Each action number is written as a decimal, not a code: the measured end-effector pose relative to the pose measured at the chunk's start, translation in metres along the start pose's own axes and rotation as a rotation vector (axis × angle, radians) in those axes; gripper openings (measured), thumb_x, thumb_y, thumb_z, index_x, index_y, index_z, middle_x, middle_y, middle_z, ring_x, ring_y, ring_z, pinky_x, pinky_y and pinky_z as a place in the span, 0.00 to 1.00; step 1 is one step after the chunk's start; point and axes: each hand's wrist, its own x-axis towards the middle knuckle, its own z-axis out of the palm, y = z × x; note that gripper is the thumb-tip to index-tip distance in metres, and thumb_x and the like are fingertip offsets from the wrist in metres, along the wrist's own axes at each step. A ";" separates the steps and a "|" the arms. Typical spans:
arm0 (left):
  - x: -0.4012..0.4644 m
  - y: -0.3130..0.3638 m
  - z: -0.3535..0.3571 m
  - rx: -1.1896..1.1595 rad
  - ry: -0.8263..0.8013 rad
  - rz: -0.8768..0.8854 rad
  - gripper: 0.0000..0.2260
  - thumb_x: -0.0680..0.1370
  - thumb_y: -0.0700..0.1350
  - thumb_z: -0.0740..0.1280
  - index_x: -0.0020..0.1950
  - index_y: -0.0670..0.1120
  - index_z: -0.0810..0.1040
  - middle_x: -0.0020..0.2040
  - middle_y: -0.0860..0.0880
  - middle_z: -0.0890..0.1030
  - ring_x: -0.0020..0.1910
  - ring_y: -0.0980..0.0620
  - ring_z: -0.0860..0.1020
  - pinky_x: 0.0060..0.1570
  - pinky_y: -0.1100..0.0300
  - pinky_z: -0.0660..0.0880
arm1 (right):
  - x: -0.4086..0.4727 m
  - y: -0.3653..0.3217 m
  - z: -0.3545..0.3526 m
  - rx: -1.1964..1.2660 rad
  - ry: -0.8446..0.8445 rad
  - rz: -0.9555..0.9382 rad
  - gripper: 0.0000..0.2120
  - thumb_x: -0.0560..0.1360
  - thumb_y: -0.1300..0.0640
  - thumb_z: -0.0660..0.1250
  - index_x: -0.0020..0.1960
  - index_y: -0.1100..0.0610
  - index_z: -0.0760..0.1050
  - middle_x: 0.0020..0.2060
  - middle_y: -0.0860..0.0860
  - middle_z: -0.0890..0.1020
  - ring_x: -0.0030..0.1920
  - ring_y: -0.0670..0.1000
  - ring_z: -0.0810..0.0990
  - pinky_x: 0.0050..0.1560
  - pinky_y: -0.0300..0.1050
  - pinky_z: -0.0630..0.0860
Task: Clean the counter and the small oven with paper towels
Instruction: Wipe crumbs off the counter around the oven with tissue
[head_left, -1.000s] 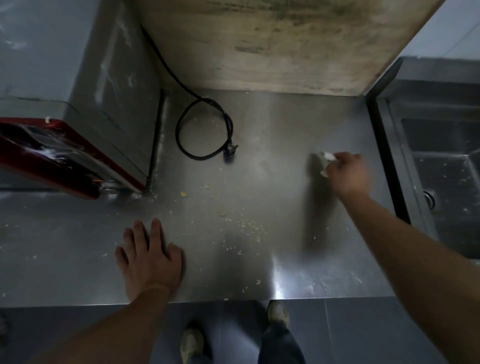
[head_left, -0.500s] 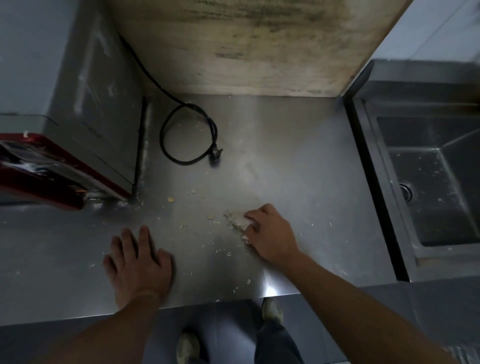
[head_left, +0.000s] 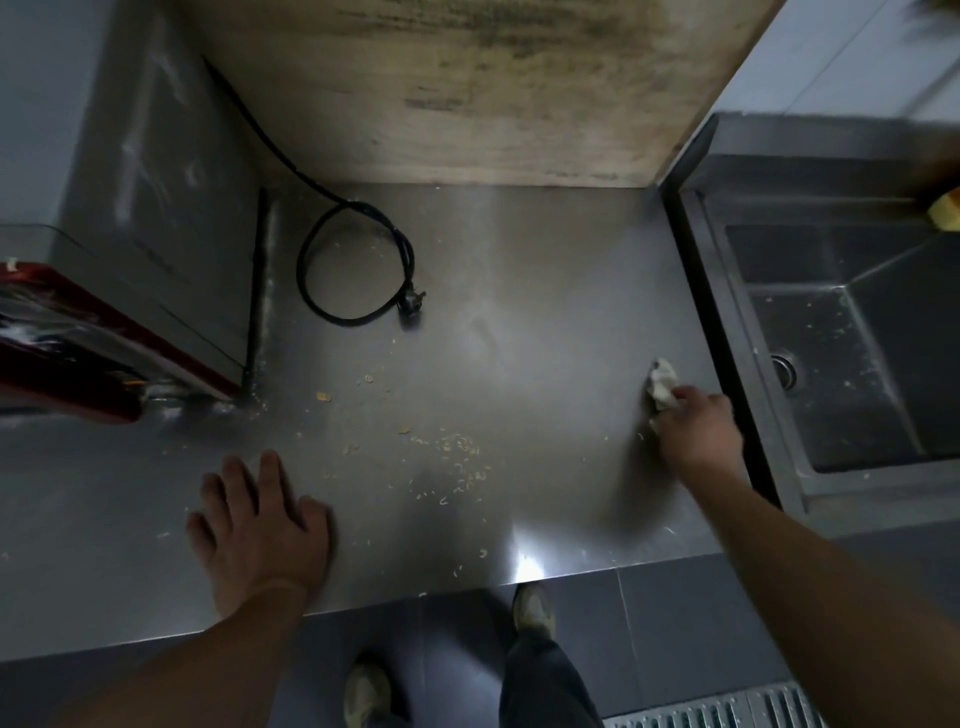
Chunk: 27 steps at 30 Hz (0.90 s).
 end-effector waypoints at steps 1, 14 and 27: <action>0.000 0.000 0.000 -0.001 0.001 0.001 0.34 0.74 0.60 0.49 0.81 0.52 0.58 0.81 0.43 0.55 0.80 0.42 0.50 0.76 0.42 0.48 | -0.016 -0.010 0.006 0.018 0.002 -0.030 0.16 0.74 0.56 0.69 0.61 0.56 0.77 0.54 0.61 0.75 0.48 0.66 0.79 0.50 0.53 0.75; 0.000 0.001 -0.002 -0.020 0.009 0.002 0.35 0.73 0.60 0.50 0.80 0.51 0.60 0.81 0.42 0.56 0.79 0.41 0.51 0.75 0.42 0.49 | -0.104 -0.086 0.022 0.355 -0.085 -0.185 0.13 0.74 0.55 0.68 0.58 0.50 0.81 0.48 0.50 0.78 0.40 0.47 0.75 0.39 0.39 0.67; 0.000 -0.001 0.002 -0.031 0.030 0.012 0.34 0.74 0.59 0.51 0.80 0.51 0.60 0.81 0.42 0.57 0.79 0.41 0.51 0.76 0.41 0.48 | -0.034 0.035 -0.009 0.021 0.016 0.168 0.16 0.75 0.57 0.66 0.61 0.57 0.78 0.54 0.64 0.77 0.49 0.66 0.78 0.52 0.52 0.74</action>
